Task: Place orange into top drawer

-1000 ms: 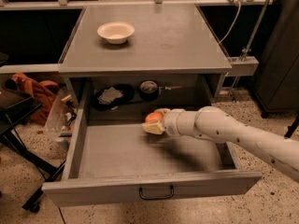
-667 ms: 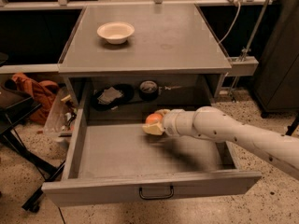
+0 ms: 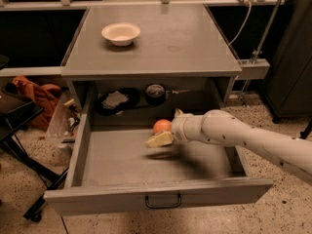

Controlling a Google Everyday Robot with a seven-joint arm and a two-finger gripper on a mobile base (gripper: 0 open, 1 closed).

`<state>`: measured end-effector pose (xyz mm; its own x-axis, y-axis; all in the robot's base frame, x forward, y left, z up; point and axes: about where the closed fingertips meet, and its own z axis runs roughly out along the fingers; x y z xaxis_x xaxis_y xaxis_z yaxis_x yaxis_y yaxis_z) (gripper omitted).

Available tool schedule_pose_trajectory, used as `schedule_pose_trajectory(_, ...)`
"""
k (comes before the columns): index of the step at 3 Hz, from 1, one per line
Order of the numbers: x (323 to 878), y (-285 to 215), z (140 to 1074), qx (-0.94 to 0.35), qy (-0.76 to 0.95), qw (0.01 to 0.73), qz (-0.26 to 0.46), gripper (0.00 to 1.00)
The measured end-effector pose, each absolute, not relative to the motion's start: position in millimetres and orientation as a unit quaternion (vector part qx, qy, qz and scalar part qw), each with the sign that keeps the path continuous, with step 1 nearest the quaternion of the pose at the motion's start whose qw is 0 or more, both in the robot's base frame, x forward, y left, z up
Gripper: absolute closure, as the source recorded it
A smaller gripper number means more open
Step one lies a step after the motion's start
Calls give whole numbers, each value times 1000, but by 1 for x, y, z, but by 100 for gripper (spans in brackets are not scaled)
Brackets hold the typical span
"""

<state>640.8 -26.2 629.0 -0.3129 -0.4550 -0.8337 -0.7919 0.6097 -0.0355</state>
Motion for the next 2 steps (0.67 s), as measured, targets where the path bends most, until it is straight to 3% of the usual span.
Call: schedule_pose_trajectory(2, 642, -47, 637, -384, 789, 431, 211, 0)
